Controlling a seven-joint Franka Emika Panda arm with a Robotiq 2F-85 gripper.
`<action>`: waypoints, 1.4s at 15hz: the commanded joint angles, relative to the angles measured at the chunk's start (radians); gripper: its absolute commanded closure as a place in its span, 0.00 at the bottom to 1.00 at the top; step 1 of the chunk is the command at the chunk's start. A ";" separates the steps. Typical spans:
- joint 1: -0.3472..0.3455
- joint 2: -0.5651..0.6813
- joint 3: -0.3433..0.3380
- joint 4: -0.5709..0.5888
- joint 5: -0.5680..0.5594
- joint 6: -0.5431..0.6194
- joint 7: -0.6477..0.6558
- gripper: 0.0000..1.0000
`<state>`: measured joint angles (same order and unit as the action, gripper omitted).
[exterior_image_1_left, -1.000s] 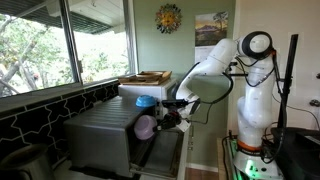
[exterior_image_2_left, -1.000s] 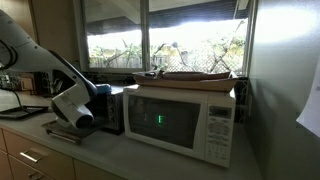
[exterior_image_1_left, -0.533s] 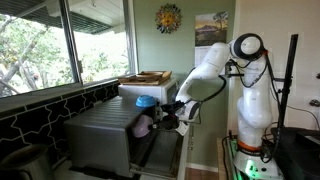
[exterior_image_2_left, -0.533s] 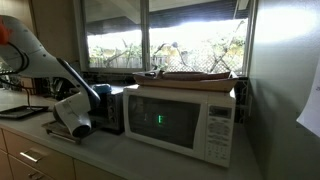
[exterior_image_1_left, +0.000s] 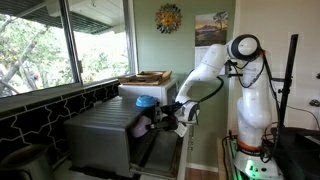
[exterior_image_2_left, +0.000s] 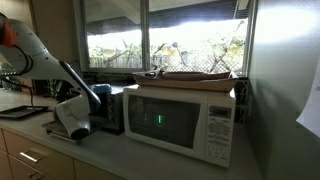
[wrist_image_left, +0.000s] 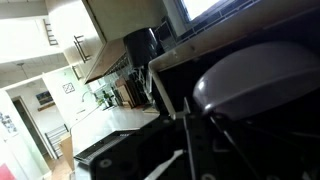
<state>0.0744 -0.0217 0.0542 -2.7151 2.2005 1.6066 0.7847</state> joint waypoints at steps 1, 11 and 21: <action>0.004 0.004 0.011 0.015 0.015 0.025 0.019 0.66; 0.019 -0.031 0.036 0.059 -0.040 0.177 0.030 0.00; 0.024 -0.122 0.056 0.127 -0.301 0.350 0.116 0.00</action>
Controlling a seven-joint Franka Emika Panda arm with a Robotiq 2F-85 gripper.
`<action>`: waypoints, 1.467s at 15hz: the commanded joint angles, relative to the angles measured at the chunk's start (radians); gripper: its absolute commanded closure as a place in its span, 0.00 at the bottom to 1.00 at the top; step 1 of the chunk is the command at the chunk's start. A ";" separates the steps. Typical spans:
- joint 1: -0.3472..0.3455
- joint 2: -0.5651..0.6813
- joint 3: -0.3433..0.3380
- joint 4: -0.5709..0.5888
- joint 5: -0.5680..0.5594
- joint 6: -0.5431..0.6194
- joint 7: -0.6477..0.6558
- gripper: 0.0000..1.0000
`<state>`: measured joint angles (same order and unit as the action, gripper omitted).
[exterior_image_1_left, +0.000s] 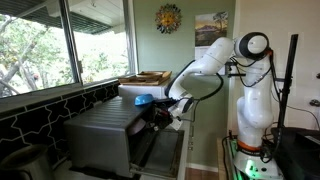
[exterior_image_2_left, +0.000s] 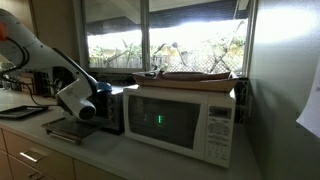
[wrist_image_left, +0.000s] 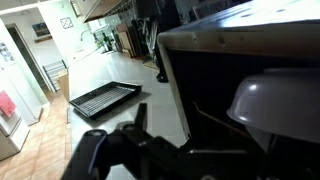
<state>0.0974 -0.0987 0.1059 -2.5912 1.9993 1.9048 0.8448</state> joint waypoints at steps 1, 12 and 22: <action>0.002 -0.050 0.007 0.005 -0.146 0.063 0.073 0.00; -0.008 -0.070 0.011 0.004 -0.421 0.135 0.165 0.00; -0.016 -0.104 0.009 0.002 -0.585 0.154 0.226 0.00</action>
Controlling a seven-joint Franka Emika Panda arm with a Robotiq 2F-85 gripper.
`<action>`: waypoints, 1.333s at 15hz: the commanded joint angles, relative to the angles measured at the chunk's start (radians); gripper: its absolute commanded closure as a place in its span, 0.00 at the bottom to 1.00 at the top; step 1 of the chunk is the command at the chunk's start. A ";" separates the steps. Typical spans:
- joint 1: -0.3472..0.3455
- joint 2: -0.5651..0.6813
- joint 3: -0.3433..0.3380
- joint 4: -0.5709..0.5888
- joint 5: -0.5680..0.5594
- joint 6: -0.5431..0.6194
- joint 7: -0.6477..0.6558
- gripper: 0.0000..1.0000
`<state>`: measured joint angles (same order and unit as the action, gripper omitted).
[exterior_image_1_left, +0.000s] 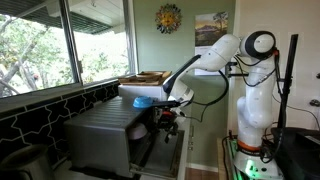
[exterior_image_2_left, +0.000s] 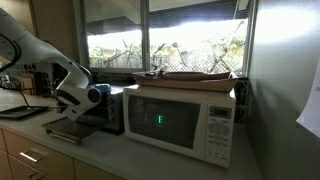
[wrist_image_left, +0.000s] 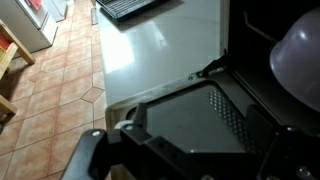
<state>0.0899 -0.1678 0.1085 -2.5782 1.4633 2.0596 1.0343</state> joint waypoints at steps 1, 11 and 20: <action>-0.014 -0.050 -0.003 -0.015 -0.070 -0.031 0.025 0.00; -0.151 -0.247 -0.099 -0.075 -0.398 -0.189 -0.092 0.00; -0.226 -0.403 -0.165 -0.083 -0.466 -0.238 -0.511 0.00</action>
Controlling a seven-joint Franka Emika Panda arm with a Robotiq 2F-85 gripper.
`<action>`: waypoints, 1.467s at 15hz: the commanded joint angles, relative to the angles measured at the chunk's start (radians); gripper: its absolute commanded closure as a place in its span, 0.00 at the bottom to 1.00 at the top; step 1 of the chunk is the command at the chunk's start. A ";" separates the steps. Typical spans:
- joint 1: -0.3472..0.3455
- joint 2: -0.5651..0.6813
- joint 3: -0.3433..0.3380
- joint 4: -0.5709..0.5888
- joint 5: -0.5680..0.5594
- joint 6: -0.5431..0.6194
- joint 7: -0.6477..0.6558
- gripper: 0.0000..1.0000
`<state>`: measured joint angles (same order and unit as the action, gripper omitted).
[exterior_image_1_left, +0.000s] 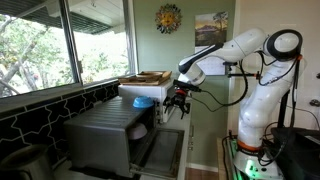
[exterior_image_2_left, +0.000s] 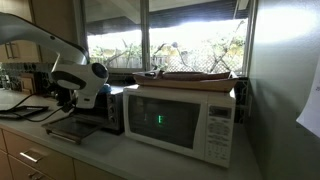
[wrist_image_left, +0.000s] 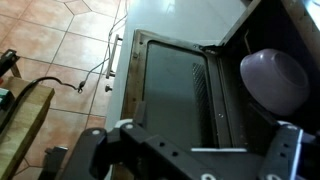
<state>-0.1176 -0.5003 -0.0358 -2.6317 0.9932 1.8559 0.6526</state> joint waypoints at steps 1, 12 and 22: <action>-0.020 -0.075 -0.020 -0.027 0.022 -0.025 -0.180 0.00; -0.005 -0.043 0.013 -0.007 0.352 0.118 -0.609 0.00; 0.004 0.006 0.006 0.012 0.463 0.135 -0.787 0.00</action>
<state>-0.1181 -0.5317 -0.0287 -2.6289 1.4012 1.9801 -0.0557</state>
